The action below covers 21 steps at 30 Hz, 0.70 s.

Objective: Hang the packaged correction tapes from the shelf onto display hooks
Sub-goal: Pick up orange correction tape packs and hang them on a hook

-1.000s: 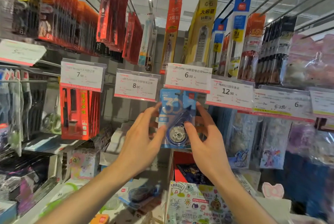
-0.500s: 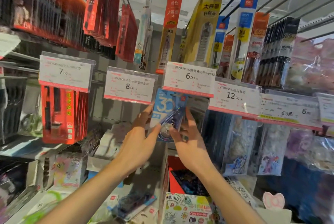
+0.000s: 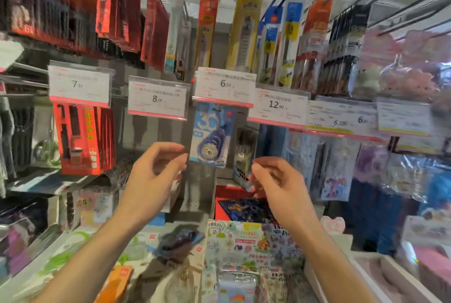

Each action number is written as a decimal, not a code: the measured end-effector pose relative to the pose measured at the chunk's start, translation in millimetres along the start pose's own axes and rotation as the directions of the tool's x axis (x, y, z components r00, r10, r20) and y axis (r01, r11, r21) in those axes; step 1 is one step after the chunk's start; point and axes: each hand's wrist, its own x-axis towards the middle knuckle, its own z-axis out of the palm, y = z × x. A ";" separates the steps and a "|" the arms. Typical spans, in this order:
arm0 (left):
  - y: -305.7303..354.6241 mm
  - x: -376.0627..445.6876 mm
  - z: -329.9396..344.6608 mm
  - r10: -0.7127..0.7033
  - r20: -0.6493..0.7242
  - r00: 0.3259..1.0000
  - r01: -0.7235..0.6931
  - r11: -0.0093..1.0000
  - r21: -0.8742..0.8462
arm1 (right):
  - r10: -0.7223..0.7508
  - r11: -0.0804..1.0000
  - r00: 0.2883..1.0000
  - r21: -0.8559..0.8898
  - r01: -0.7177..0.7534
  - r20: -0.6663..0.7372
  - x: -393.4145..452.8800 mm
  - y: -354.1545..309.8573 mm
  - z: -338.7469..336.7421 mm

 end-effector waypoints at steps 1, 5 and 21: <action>2.3 -7.1 -3.1 -0.008 -0.003 1.000 0.008 1.000 -0.023 | -0.008 1.000 1.000 0.025 0.008 0.006 -8.5 -0.4 -3.2; 10.4 -45.8 -7.2 -0.092 0.013 0.996 0.093 0.992 -0.086 | 0.025 0.992 1.000 0.125 -0.027 0.015 -48.0 4.5 -12.2; -44.6 -112.9 -113.5 -0.380 -0.026 0.925 0.365 0.903 -0.227 | 0.223 0.974 0.965 0.074 -0.214 -0.136 -131.9 12.0 66.0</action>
